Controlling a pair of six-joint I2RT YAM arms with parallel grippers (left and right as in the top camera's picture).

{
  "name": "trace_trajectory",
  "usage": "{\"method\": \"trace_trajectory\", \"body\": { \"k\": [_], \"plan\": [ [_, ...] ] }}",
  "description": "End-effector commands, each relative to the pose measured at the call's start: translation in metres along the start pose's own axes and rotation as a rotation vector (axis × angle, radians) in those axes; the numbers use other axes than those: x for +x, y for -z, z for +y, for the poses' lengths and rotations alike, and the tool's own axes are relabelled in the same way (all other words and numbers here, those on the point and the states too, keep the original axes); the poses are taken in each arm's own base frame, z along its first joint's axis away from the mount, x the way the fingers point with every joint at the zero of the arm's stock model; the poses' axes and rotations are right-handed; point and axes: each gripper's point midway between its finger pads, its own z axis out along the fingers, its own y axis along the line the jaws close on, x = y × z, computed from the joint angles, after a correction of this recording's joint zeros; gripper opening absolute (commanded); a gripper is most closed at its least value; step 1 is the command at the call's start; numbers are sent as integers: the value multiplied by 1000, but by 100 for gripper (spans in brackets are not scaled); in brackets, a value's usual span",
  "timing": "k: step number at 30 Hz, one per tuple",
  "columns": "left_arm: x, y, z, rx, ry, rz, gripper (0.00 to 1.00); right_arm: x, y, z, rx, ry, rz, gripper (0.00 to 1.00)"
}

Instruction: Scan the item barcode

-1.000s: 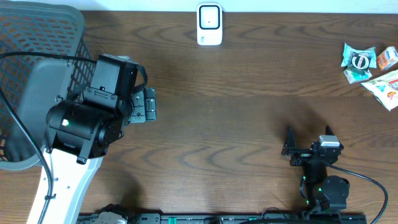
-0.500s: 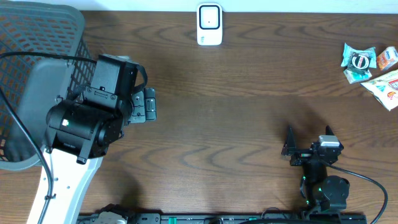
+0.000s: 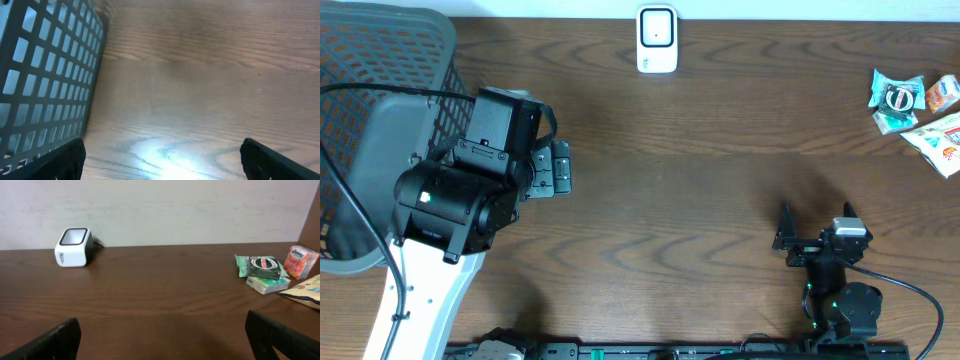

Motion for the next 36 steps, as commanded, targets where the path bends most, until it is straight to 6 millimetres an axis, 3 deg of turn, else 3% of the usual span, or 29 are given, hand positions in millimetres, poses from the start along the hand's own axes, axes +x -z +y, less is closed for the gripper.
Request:
{"method": "trace_trajectory", "body": {
  "k": [1, 10, 18, 24, 30, 36],
  "plan": [
    [-2, 0, 10, -48, -9, -4, 98, 0, 0, -2, 7, 7, 0, 99],
    [12, 2, -5, 71, -46, -22, 98, 0, 0, -2, 7, 7, 0, 99],
    [32, -15, -25, 290, -245, -240, 98, 0, 0, -2, 7, 7, -1, 99],
    [49, -30, -20, 384, -198, -418, 98, 0, 0, -2, 7, 7, -1, 99],
    [65, -31, -12, 385, -186, -630, 98, 0, 0, -2, 7, 7, -1, 99],
    [91, -40, -7, 374, -158, -705, 98, 0, 0, -2, 7, 7, 0, 99]
  ]
}}
